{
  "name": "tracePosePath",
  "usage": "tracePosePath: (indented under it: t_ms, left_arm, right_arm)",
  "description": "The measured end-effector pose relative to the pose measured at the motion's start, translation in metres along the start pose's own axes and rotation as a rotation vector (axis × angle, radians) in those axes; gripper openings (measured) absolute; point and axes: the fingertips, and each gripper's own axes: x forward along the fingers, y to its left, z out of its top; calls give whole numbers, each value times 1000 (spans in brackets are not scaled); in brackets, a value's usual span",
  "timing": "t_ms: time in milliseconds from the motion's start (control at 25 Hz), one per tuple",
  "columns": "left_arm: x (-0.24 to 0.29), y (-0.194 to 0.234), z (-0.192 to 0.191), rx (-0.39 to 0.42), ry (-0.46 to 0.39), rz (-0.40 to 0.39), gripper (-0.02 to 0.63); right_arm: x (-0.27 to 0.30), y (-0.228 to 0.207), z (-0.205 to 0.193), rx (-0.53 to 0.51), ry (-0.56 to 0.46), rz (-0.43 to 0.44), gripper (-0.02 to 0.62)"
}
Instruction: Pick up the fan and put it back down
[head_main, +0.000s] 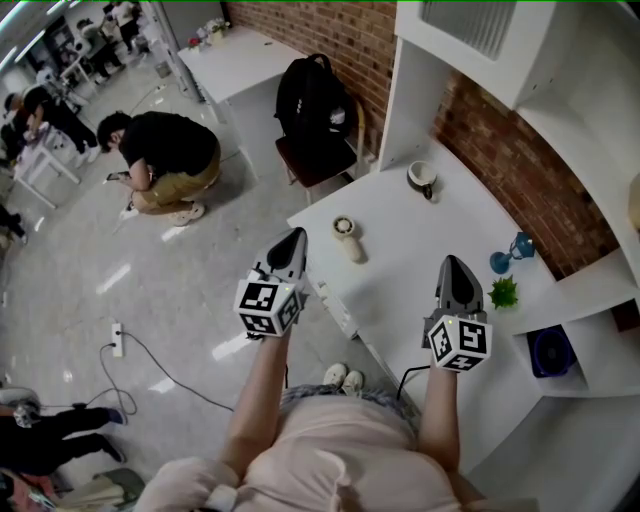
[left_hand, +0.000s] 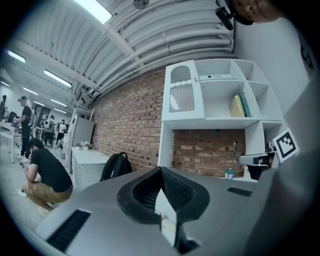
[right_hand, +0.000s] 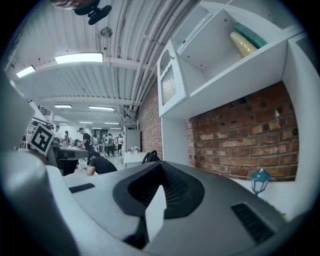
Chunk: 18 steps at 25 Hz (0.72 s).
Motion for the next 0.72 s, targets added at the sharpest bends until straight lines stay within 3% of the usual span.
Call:
tracePosePath:
  t_ms: [720]
  left_arm:
    - [2, -10, -3, -17, 0, -14, 26]
  right_arm:
    - [-7, -9, -1, 10, 4, -8, 14]
